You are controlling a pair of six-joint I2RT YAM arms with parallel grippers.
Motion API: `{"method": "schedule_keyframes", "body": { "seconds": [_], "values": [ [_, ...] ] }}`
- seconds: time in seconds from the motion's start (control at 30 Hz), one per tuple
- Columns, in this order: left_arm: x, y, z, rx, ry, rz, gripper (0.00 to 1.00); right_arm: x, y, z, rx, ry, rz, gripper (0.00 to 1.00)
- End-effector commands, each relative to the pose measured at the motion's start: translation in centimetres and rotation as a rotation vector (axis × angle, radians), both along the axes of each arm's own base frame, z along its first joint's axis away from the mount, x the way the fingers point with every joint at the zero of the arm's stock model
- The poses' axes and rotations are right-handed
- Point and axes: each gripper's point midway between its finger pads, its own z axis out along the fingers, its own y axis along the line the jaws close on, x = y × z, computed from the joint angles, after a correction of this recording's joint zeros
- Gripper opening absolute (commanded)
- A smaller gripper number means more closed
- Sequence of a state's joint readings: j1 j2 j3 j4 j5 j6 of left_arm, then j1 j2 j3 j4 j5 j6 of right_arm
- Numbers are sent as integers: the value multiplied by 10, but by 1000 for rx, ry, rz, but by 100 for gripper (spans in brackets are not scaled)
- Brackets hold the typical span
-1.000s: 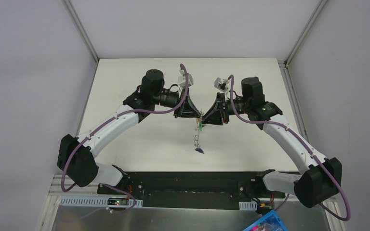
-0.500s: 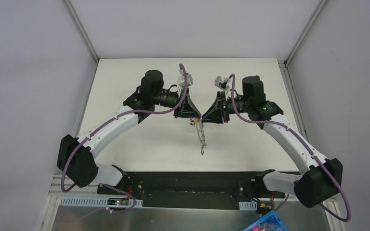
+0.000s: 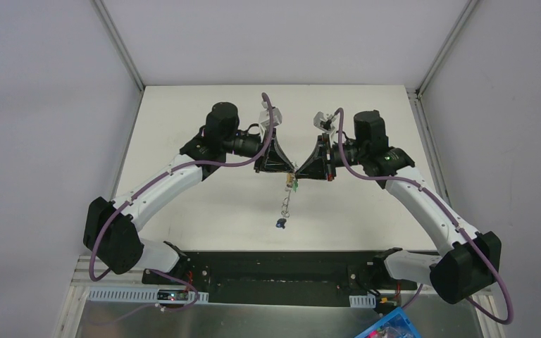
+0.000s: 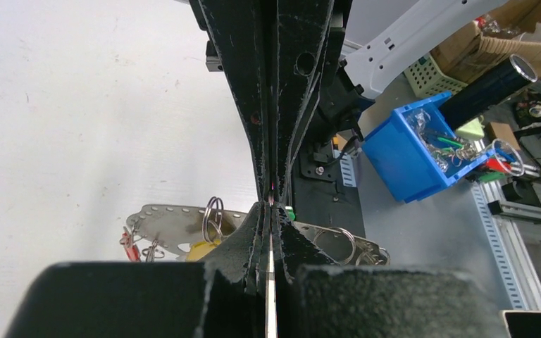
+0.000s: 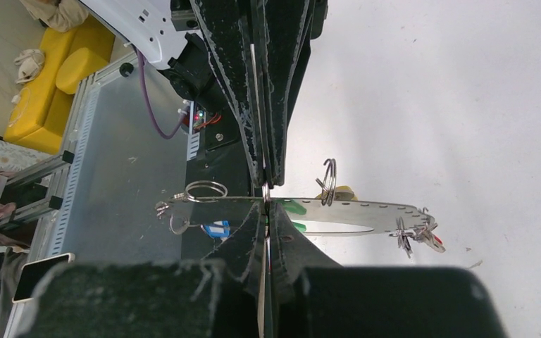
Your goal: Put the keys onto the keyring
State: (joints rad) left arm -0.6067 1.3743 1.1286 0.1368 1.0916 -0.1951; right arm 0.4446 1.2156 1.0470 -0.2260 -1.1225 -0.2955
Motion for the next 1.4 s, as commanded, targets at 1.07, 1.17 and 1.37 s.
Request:
{"method": "schedule_keyframes", "body": {
  "seconds": [1.07, 1.17, 1.37],
  "values": [
    [-8, 8, -4, 109, -219, -38, 31, -5, 19, 9, -140, -75, 44, 0],
    [-8, 8, -7, 114, -216, -41, 27, -5, 19, 8, -140, -78, 42, 0],
    [-11, 6, -10, 120, -208, -58, 12, -5, 20, 9, -132, -73, 43, 0]
  ]
}}
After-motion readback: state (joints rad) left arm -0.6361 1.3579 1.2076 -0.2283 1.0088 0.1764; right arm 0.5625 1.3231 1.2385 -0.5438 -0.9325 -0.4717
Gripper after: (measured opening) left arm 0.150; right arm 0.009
